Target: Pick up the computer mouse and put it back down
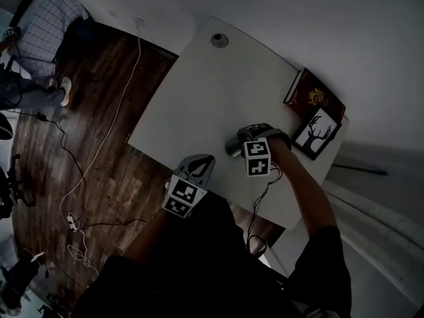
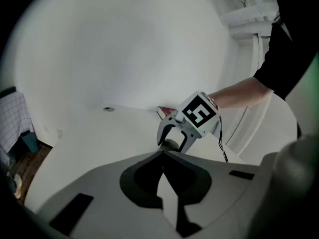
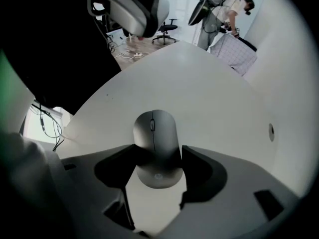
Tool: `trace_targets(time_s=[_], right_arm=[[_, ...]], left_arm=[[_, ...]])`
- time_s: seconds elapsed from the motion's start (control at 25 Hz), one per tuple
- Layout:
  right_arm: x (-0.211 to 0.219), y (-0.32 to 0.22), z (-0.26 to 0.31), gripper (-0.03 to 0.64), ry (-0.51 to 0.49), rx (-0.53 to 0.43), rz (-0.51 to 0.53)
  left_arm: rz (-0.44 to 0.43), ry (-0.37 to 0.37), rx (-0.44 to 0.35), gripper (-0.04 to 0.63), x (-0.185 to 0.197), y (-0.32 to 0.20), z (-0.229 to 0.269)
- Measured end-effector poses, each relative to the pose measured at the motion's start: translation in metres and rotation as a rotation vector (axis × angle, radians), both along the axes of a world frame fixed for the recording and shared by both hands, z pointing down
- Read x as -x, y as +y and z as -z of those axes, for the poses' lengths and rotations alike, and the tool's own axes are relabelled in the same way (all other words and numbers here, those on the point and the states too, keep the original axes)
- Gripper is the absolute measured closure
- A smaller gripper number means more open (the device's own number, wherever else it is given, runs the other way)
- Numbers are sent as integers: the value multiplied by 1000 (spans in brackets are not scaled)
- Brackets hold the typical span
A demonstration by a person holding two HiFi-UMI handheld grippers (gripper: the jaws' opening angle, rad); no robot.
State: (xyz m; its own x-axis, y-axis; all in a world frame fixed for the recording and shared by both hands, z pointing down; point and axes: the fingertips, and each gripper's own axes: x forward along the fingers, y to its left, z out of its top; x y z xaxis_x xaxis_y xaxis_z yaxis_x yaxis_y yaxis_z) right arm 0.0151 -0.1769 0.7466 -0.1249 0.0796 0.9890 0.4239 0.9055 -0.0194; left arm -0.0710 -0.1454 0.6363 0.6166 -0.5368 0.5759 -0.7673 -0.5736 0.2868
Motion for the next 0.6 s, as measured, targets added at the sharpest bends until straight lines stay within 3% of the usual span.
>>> trace_targets(time_s=[0.6], right_arm=[[21,-30,77,331,-478,-190,-648]], left_arm=[[6,34,-35,594,7,-5,12]])
